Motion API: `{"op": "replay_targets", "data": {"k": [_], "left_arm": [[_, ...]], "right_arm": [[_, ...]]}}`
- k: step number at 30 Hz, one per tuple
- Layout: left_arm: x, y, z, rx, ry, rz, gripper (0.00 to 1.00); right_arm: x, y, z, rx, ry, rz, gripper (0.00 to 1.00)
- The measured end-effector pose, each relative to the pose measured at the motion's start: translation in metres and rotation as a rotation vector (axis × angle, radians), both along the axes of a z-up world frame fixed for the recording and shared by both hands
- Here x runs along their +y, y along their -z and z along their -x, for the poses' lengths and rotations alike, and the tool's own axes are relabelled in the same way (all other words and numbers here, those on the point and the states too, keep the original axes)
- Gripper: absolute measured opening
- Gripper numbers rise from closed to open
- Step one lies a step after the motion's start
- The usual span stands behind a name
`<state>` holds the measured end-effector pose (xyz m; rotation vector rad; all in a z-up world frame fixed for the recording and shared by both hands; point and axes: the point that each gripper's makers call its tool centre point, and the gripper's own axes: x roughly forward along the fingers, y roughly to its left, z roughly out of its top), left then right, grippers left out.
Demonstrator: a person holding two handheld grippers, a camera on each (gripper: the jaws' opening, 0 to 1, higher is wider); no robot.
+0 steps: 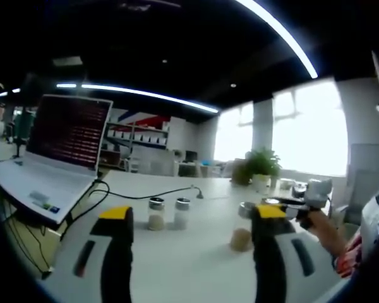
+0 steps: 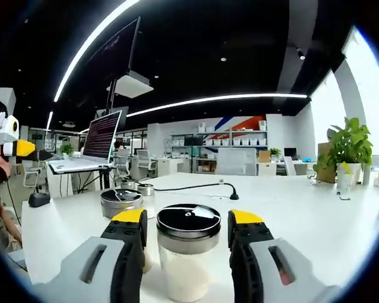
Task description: Rotate the seasoning bottle until the label or dispensing opening points toward the visible target arrow and the bottle remains upright within the marked orientation range
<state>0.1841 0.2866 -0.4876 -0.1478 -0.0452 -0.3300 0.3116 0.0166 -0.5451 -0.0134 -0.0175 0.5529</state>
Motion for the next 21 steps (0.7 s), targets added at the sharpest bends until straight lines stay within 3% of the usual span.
{"op": "replay_targets", "data": {"k": [6, 21], "left_arm": [[0.0006, 0.0001, -0.0004, 0.001, -0.001, 0.004, 0.80], [-0.0089, 0.0039, -0.0029, 0.011, 0.024, -0.007, 0.80]], "right_arm": [[0.0011, 0.0051, -0.0029, 0.007, -0.027, -0.022, 0.41], [0.0016, 0.0041, -0.0035, -0.019, -0.084, -0.033, 0.40]]}}
